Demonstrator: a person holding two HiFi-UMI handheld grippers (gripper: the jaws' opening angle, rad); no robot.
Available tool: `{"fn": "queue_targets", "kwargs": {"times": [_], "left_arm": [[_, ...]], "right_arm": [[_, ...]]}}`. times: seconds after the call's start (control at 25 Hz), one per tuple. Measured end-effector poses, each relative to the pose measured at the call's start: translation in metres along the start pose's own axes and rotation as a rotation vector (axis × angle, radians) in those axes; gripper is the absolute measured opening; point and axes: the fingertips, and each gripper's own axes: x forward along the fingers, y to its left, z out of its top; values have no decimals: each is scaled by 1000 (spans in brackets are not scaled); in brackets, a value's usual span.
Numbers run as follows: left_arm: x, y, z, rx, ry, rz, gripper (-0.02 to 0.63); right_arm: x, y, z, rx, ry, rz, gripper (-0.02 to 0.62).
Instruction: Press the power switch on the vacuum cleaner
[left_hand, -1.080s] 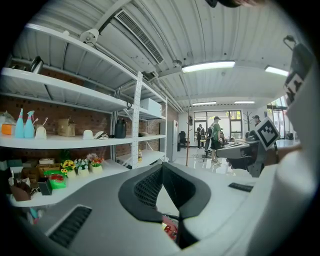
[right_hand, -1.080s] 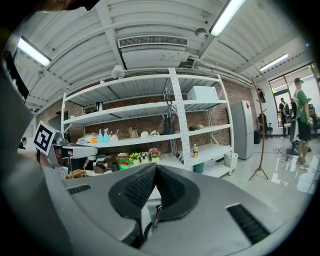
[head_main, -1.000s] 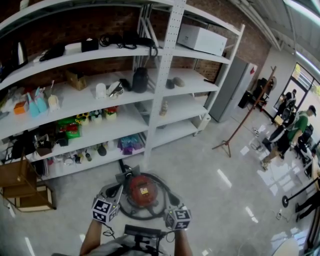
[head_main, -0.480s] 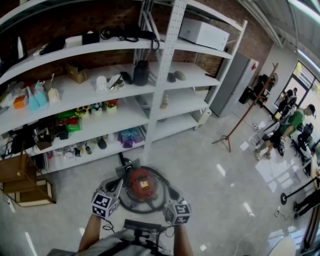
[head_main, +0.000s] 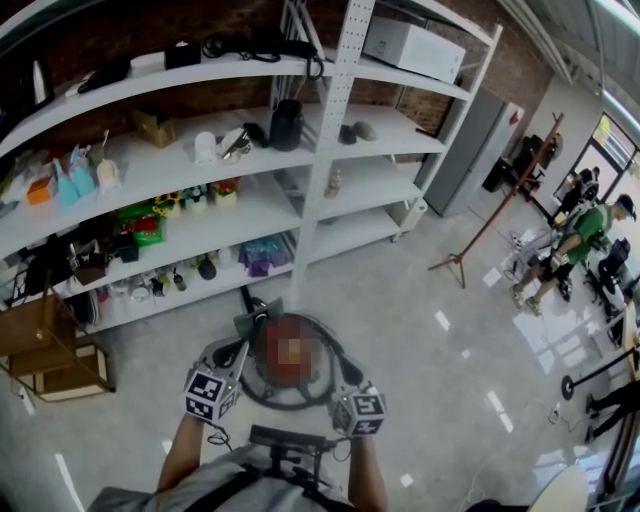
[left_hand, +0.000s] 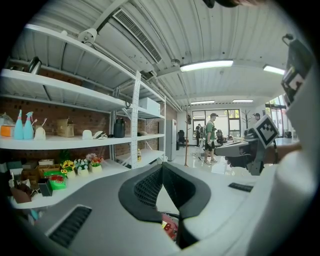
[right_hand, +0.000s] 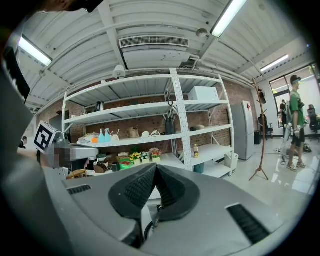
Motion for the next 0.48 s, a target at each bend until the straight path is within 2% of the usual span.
{"fn": "queue_targets", "kwargs": {"times": [0.48], "left_arm": [[-6, 4, 1, -8, 3, 13, 6]], "right_arm": [[-1, 4, -3, 1, 15, 13, 11]]}}
